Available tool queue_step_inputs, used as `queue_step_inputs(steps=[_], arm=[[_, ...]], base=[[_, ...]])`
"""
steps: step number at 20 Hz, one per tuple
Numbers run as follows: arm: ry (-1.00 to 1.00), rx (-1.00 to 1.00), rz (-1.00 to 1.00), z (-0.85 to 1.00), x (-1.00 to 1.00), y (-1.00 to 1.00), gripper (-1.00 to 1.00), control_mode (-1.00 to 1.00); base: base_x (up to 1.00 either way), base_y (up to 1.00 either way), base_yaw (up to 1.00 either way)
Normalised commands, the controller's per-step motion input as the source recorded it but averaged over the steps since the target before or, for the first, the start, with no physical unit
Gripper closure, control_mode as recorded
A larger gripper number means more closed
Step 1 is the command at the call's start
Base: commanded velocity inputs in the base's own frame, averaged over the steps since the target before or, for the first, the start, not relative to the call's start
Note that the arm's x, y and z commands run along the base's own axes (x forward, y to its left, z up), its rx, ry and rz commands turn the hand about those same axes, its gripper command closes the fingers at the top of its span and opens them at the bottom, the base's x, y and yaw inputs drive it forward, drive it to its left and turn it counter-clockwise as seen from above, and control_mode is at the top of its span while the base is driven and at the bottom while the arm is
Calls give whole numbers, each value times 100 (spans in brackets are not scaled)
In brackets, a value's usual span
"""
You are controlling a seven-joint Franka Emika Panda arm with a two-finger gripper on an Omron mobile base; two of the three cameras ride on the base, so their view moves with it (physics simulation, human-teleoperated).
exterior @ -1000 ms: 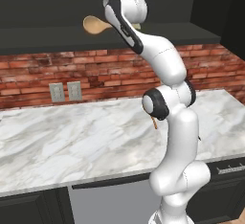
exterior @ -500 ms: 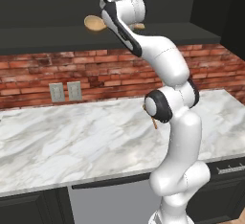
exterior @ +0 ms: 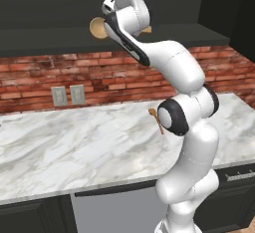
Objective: Organize the utensils by type. Pick up the wooden spoons from the counter and place them in the open cabinet. Then pick up the metallic utensils from the counter and place them in the open drawer.
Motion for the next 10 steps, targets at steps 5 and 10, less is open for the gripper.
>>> queue_step_inputs(steps=[5,10], arm=[[-14,-8,0,-11,-37,0,-100,-100],[-23,-5,2,6,-36,-3,-100,-100]], base=[[0,0,0],[0,0,0]])
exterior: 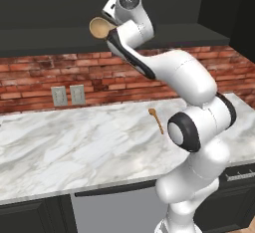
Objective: Organize the utensils by type. Pick up the wooden spoons from the counter and place them in the open cabinet. Then pick up the metallic utensils from the counter and place them in the open drawer.
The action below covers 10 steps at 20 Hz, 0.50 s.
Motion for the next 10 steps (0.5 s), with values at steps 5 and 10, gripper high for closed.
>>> queue_step_inputs(steps=[5,10], arm=[[-26,-3,1,1,-66,-12,-100,-100],[-18,0,0,15,-65,-13,-100,-100]], base=[[0,0,0],[0,0,0]])
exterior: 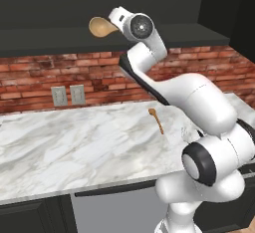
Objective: Organize the utensils by type. Pick up the wooden spoons from the counter and place them in the open cabinet. Then pick up the metallic utensils from the counter and place them in the open drawer.
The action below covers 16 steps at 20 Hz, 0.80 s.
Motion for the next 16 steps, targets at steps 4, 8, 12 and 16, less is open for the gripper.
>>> queue_step_inputs(steps=[4,8,12,16], arm=[[-3,4,0,18,-71,-17,-100,-100],[0,13,0,19,-77,-22,-100,-100],[0,32,-4,16,-83,-21,-100,-100],[4,39,-22,3,-78,-17,-100,-100]], base=[[0,0,0],[0,0,0],[0,0,0],[0,0,0]])
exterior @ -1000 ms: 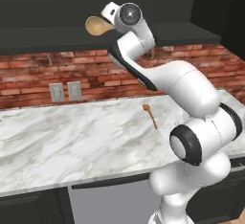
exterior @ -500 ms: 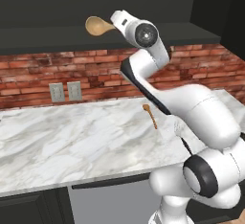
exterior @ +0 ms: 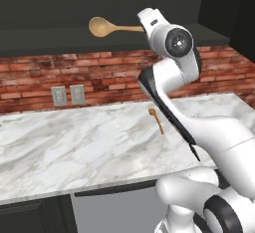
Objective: Organize the utensils by type. Pick up the wooden spoons from the counter and place them in the open cabinet. Then pick up the metallic utensils from the counter and place them in the open drawer.
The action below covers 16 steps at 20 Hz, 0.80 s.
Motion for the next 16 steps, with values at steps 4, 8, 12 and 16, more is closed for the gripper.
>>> queue_step_inputs(steps=[4,8,12,16], arm=[[2,59,-50,0,-74,-14,-100,-100],[1,72,-63,-1,-67,-8,-100,-100],[0,80,-56,-13,-61,-15,-100,-100],[0,79,-47,-35,-60,-21,-100,-100]], base=[[0,0,0],[0,0,0],[0,0,0],[0,0,0]])
